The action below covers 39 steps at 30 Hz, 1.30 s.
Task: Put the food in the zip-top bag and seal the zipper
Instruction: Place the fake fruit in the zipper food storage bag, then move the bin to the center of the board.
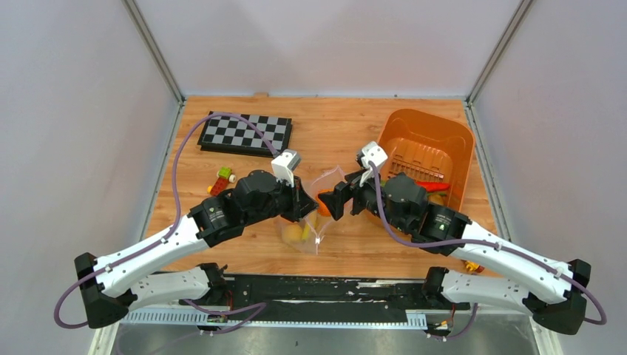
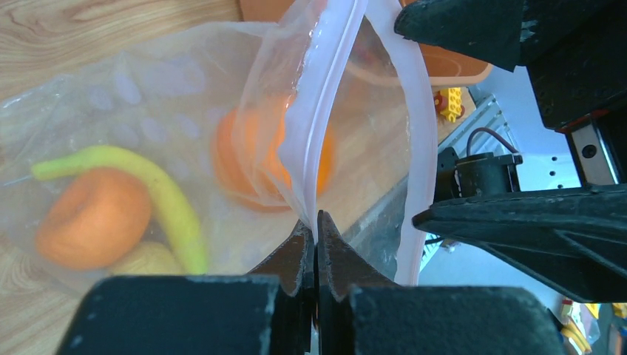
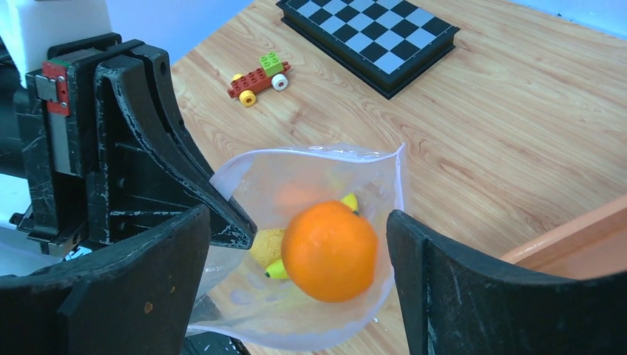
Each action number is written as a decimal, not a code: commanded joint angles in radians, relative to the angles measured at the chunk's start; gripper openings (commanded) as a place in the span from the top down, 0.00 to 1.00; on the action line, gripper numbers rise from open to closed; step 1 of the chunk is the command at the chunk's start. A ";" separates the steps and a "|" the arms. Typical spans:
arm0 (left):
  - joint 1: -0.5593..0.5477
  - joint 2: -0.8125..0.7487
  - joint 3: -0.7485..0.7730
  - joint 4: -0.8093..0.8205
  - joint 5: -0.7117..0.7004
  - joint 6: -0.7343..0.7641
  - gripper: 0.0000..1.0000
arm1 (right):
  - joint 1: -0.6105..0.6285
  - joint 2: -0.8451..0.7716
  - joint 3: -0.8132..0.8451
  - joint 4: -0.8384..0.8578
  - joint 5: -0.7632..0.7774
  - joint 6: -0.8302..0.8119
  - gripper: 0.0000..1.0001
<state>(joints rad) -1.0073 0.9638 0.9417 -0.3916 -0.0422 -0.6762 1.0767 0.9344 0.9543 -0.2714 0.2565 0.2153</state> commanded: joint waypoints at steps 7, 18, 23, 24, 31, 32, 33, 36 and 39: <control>-0.001 -0.022 0.016 0.028 -0.031 -0.007 1.00 | 0.003 -0.159 -0.059 0.062 0.053 0.028 0.11; -0.001 -0.027 0.008 0.021 -0.054 -0.005 1.00 | -0.009 -0.228 -0.114 -0.083 0.454 0.066 0.03; -0.001 -0.028 0.004 0.023 -0.054 -0.005 1.00 | -0.117 -0.204 -0.099 -0.248 0.554 0.173 0.02; -0.001 -0.029 0.003 0.022 -0.054 -0.006 1.00 | -0.163 -0.204 -0.102 -0.270 0.528 0.187 0.02; -0.001 -0.033 -0.005 0.024 -0.056 -0.005 1.00 | -0.510 -0.197 -0.161 -0.334 0.204 0.213 0.02; -0.002 -0.034 -0.005 0.024 -0.056 -0.005 1.00 | -0.538 -0.187 -0.165 -0.340 0.177 0.207 0.02; -0.002 -0.034 -0.005 0.024 -0.056 -0.004 1.00 | -0.559 -0.176 -0.166 -0.347 0.153 0.196 0.02; -0.001 -0.035 -0.004 0.023 -0.056 -0.002 1.00 | -0.603 -0.125 -0.164 -0.365 0.058 0.137 0.02; -0.001 -0.036 -0.003 0.022 -0.061 0.000 1.00 | -0.614 -0.047 -0.144 -0.395 -0.070 0.066 0.02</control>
<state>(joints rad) -1.0073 0.9535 0.9413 -0.3923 -0.0875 -0.6758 0.4774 0.8146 0.7898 -0.6228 0.3927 0.3702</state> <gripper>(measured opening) 0.009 0.982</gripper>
